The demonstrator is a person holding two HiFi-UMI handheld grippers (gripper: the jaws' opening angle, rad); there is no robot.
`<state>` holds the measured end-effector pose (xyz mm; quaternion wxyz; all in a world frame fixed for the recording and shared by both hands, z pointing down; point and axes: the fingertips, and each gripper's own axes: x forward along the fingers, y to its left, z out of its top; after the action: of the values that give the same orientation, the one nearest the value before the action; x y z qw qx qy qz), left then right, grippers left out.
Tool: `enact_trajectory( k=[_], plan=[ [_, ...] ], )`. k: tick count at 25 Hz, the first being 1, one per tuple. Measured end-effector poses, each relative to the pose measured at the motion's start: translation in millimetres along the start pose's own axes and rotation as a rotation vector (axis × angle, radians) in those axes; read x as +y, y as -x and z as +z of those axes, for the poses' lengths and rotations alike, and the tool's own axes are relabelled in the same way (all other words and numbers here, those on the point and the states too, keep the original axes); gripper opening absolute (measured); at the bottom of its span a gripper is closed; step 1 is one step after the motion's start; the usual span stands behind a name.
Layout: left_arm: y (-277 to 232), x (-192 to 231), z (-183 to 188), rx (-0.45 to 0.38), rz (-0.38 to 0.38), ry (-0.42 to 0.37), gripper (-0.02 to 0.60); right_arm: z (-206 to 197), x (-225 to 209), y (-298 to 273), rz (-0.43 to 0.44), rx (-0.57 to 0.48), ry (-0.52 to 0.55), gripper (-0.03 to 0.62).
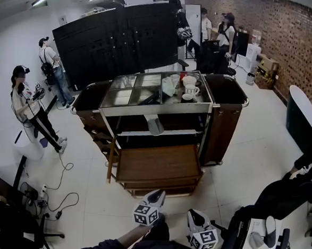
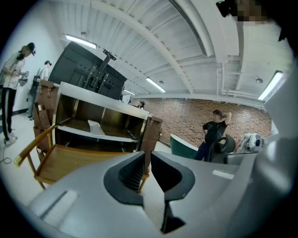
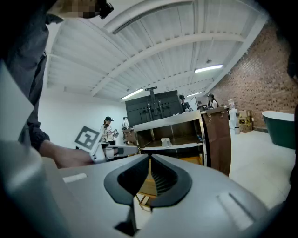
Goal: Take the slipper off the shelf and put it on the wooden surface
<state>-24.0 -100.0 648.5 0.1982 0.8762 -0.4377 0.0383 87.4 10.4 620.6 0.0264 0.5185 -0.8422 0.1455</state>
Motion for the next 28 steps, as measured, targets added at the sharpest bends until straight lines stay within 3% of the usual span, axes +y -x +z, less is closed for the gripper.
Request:
enact_trajectory(
  k=[5, 8, 11, 16, 20, 24, 28],
  plan=[
    [-114.4, 107.1, 48.5, 0.017, 0.123, -0.050, 0.047, 1.5, -39.5, -28.5, -0.084, 0.020, -0.035, 0.000],
    [-189.7, 175.0, 67.2, 0.080, 0.163, -0.074, 0.169, -0.4, -61.8, -45.6, -0.157, 0.054, -0.069, 0.000],
    [-266.8, 241.7, 91.0, 0.111, 0.218, -0.095, 0.175, -0.9, -81.9, -66.3, -0.223, 0.082, -0.096, 0.000],
    [-371.5, 340.0, 105.8, 0.171, 0.360, -0.028, 0.172, 10.7, -97.1, -94.9, -0.302, 0.148, -0.116, 0.000],
    [-424.9, 378.0, 105.2, 0.204, 0.366, -0.021, 0.172, 42.0, -110.9, -137.6, -0.304, 0.120, -0.088, 0.000],
    [-447.8, 398.7, 93.4, 0.239, 0.393, -0.029, 0.172, 80.6, -146.9, -206.7, -0.267, 0.078, -0.016, 0.000],
    [-453.6, 422.5, 84.7, 0.240, 0.440, 0.008, 0.094, 107.5, -166.7, -279.6, -0.203, 0.067, 0.070, 0.000]
  ],
)
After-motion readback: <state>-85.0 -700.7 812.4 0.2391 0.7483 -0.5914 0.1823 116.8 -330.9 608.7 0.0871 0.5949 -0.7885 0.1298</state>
